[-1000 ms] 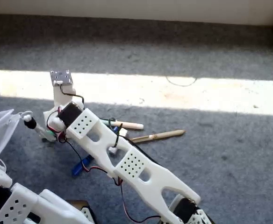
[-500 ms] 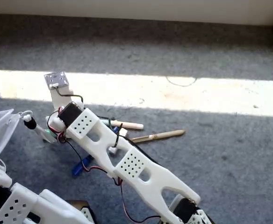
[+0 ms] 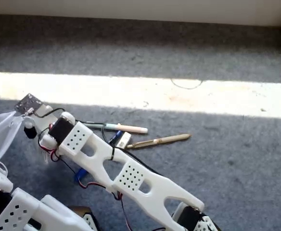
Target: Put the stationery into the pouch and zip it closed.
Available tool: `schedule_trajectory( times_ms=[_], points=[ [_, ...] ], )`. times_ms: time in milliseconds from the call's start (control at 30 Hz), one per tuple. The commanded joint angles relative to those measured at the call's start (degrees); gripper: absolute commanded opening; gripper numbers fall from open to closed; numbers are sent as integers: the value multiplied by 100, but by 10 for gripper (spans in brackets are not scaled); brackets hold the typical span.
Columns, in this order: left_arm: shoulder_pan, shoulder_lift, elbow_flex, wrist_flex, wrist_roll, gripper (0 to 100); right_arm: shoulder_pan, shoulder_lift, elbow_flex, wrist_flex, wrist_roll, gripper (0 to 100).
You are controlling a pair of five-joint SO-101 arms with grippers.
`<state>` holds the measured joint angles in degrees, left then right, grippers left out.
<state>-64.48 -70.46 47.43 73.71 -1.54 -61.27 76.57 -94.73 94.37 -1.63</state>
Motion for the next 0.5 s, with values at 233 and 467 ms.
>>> schedule_trajectory(
  times_ms=[233, 467],
  points=[
    [198, 84, 13, -229, 18, 6, -13, 92, -611, 295, 1020, 230],
    [198, 84, 22, -255, 185, 6, 57, 541, -611, 242, 1178, 217]
  ],
)
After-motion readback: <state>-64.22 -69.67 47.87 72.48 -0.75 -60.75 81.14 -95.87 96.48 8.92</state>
